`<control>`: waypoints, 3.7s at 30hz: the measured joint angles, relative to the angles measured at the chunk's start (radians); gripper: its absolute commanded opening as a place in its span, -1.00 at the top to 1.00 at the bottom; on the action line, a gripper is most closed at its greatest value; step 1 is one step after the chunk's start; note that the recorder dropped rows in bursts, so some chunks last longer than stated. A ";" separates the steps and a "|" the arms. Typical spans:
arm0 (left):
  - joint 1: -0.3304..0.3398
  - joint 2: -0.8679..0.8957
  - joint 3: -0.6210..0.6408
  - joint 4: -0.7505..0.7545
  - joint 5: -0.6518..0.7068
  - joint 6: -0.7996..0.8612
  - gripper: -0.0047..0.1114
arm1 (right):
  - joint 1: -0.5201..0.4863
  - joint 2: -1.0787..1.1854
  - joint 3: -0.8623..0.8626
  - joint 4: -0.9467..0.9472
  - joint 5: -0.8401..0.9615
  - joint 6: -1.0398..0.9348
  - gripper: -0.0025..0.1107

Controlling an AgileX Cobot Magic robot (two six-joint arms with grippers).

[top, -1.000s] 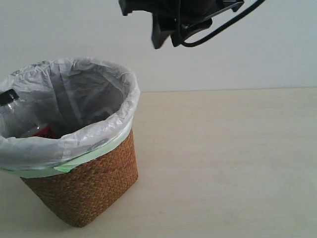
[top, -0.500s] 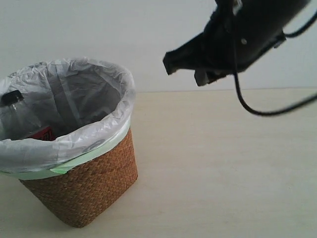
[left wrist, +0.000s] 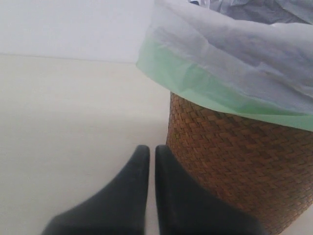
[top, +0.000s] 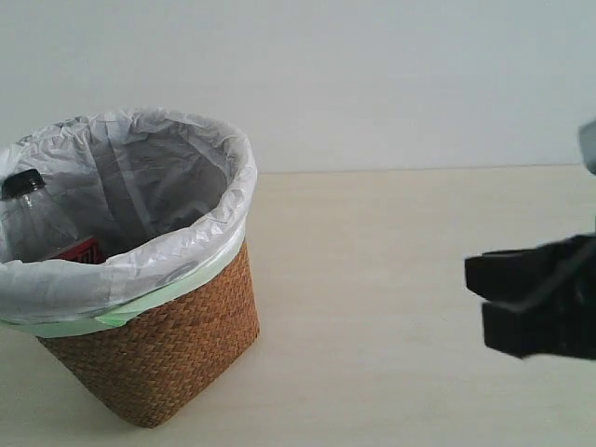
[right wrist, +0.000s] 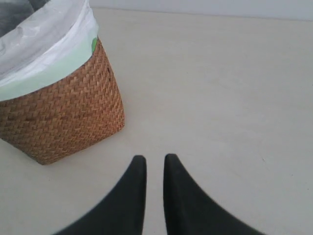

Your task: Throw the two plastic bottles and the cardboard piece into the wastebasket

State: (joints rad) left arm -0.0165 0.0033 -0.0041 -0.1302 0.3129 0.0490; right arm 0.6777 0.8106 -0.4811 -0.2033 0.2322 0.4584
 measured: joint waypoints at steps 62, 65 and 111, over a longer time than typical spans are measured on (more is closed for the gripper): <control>0.000 0.000 0.000 0.000 0.000 0.000 0.85 | -0.503 -0.802 0.482 0.001 0.129 -0.186 0.81; 0.000 0.000 0.000 0.000 0.000 0.000 0.85 | -0.504 -0.802 0.482 0.000 0.131 -0.188 0.81; 0.000 0.000 0.000 0.000 0.000 0.000 0.85 | -0.507 -0.802 0.482 0.000 0.133 -0.192 0.81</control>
State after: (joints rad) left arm -0.0165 0.0033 -0.0041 -0.1302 0.3129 0.0490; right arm 0.1711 0.0081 0.0007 -0.2034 0.3650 0.2663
